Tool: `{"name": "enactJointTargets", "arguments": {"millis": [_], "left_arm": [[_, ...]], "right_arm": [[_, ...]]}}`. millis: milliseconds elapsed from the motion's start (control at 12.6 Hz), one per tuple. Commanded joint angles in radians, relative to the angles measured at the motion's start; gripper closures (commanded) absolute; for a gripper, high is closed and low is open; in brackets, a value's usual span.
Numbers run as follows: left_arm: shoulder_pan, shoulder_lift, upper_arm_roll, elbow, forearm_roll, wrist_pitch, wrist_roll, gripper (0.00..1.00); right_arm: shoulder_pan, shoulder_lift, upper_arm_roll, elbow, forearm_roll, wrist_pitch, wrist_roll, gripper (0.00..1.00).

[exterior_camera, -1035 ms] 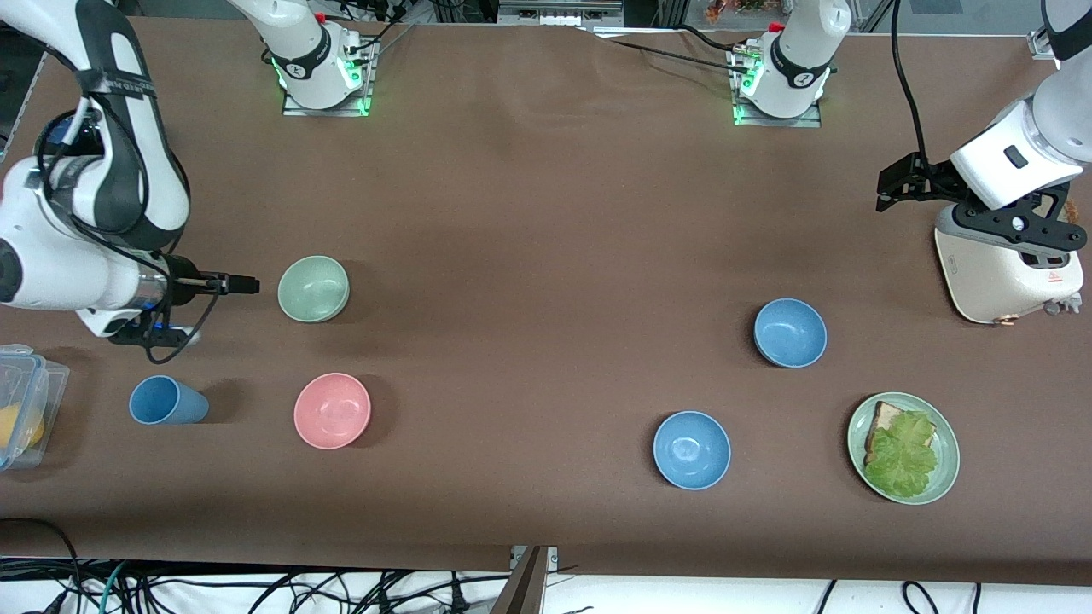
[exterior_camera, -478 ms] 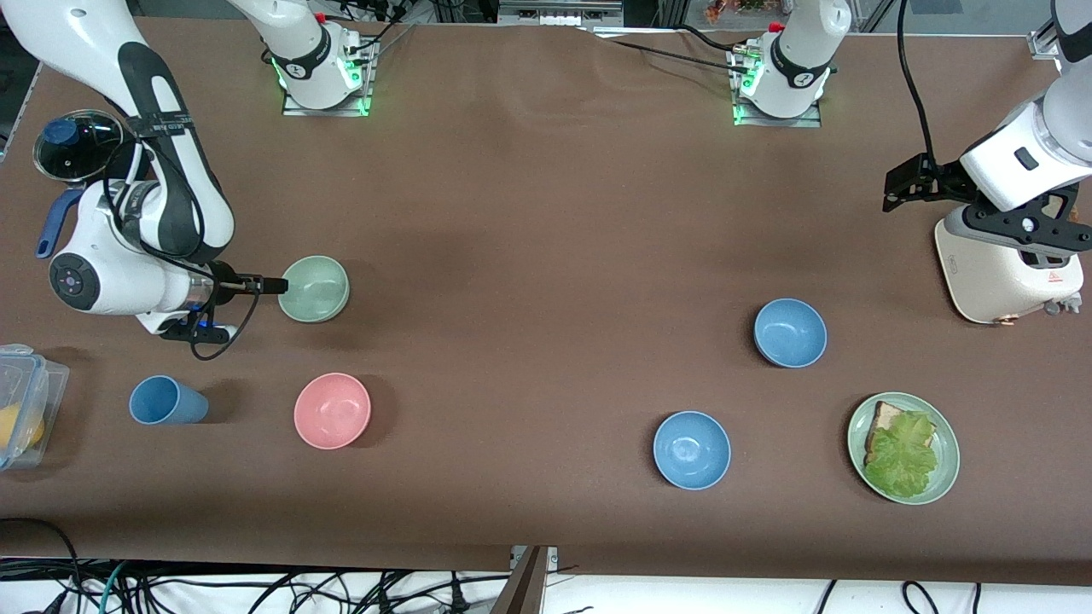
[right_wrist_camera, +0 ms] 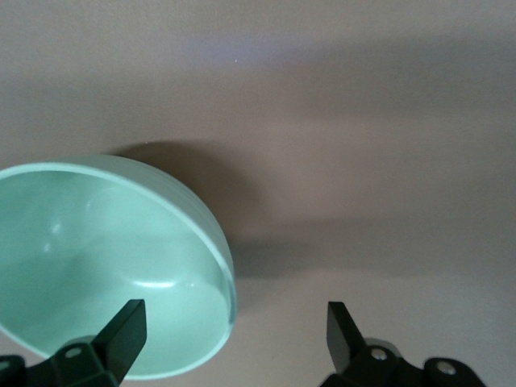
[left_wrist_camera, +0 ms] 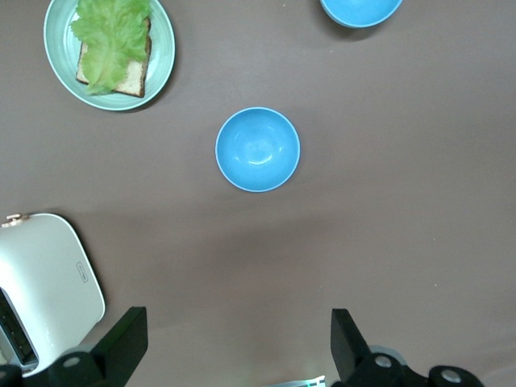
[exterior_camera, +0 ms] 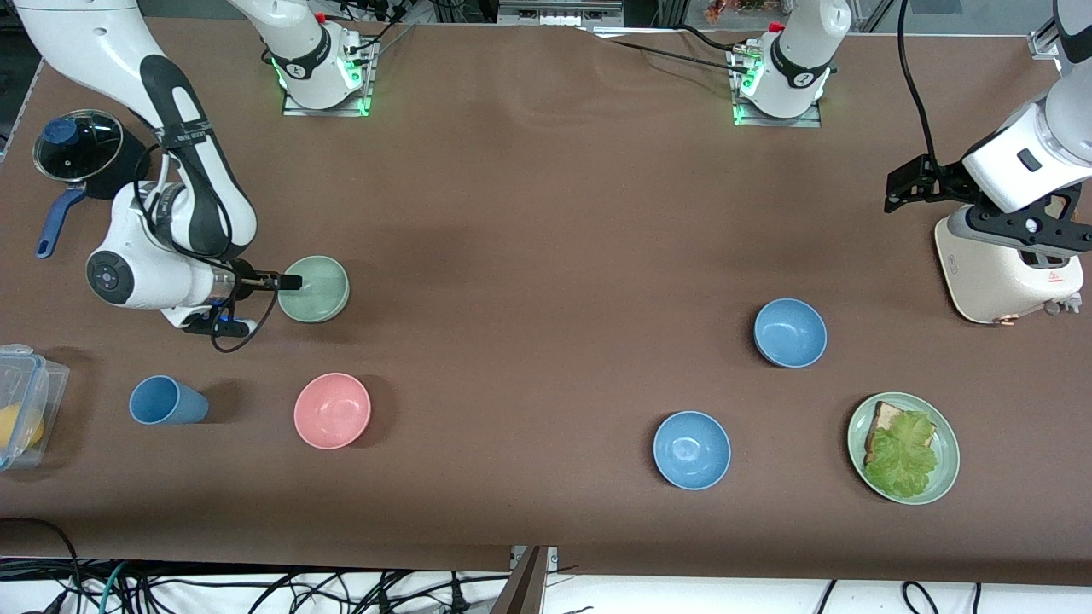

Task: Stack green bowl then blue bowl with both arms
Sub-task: 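Close the right gripper on the green bowl rim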

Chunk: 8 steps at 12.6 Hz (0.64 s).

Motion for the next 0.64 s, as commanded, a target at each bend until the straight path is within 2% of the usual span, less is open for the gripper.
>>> {"name": "enactJointTargets", "arguments": {"millis": [0,239,478,558], "left_arm": [[0.022,0.013,-0.005,0.027,-0.007,-0.017,-0.025,0.0],[0.023,0.013,-0.006,0.027,-0.007,-0.015,-0.025,0.0],[0.022,0.013,-0.006,0.027,-0.007,-0.017,-0.025,0.0],[0.022,0.013,-0.006,0.027,-0.007,-0.015,-0.025,0.0]], "right_arm": [[-0.009,-0.007,0.015,-0.027,0.013,0.031,0.002,0.04],[-0.009,0.005,0.017,-0.032,0.013,0.046,0.002,0.17],[-0.007,0.011,0.017,-0.03,0.013,0.037,0.002,0.76],[-0.007,0.016,0.026,-0.03,0.013,0.035,0.002,0.91]]}}
